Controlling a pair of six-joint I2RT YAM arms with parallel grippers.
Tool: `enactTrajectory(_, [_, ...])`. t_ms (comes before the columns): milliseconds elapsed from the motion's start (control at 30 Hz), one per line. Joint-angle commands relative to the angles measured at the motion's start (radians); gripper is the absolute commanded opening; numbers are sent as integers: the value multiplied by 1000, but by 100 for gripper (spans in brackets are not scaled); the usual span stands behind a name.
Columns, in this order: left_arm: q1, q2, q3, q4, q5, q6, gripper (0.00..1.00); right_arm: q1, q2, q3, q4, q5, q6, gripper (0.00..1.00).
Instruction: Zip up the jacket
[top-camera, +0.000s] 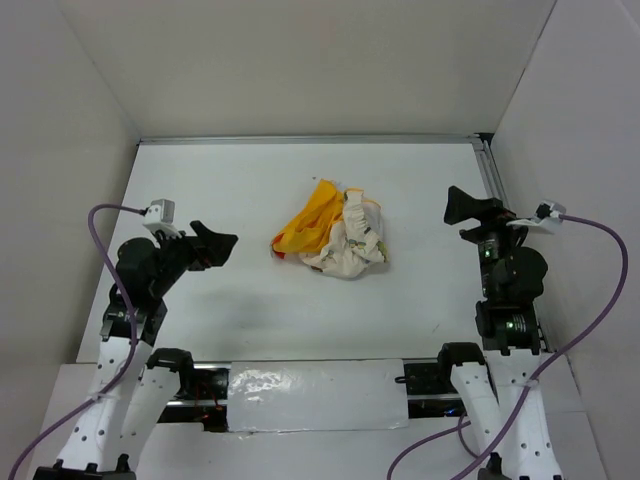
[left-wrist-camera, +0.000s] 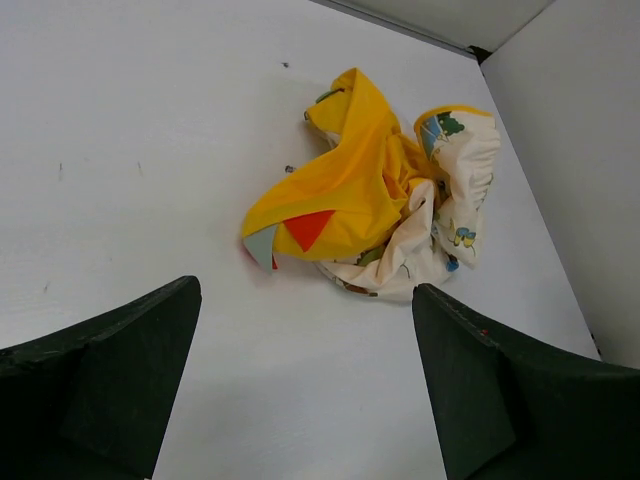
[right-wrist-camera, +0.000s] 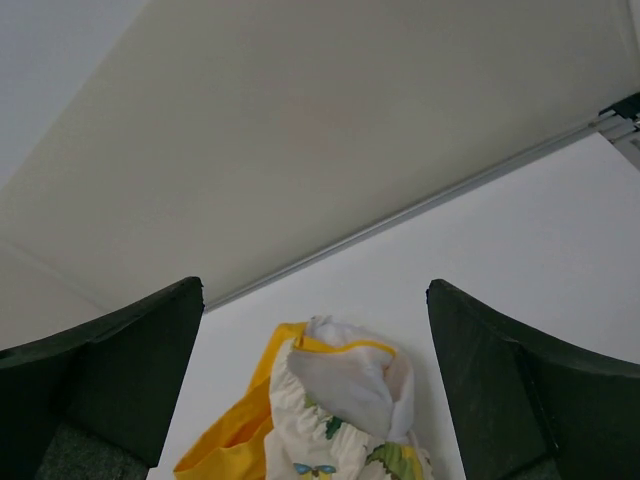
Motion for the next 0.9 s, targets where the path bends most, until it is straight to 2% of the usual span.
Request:
enactTrajectory(0, [4,5,34,-30,-8,-20,99,5,-48,-9,-6,-18,44,100])
enactTrajectory(67, [4,22,37,-27,15,-18,99,5,-36,11,-66,28,113,100])
enactTrajectory(200, [2,117,28,-1,83,-10,99,5,69,71,-161,25,61,100])
enactTrajectory(367, [-31,273,55,70,273,14,99,5,272,189,-259,-121,72,100])
enactTrajectory(467, [-108,387,98,82,214,16,99,8,411,234,-299,-116,98,100])
enactTrajectory(600, [-197,606,187,79,166,23,99,11,563,220,-225,-144,89,100])
enactTrajectory(700, [-232,684,228,79,125,23,99,76,648,247,-207,-112,74,100])
enactTrajectory(867, [-315,861,353,41,3,28,99,177,901,376,-241,-142,-4,100])
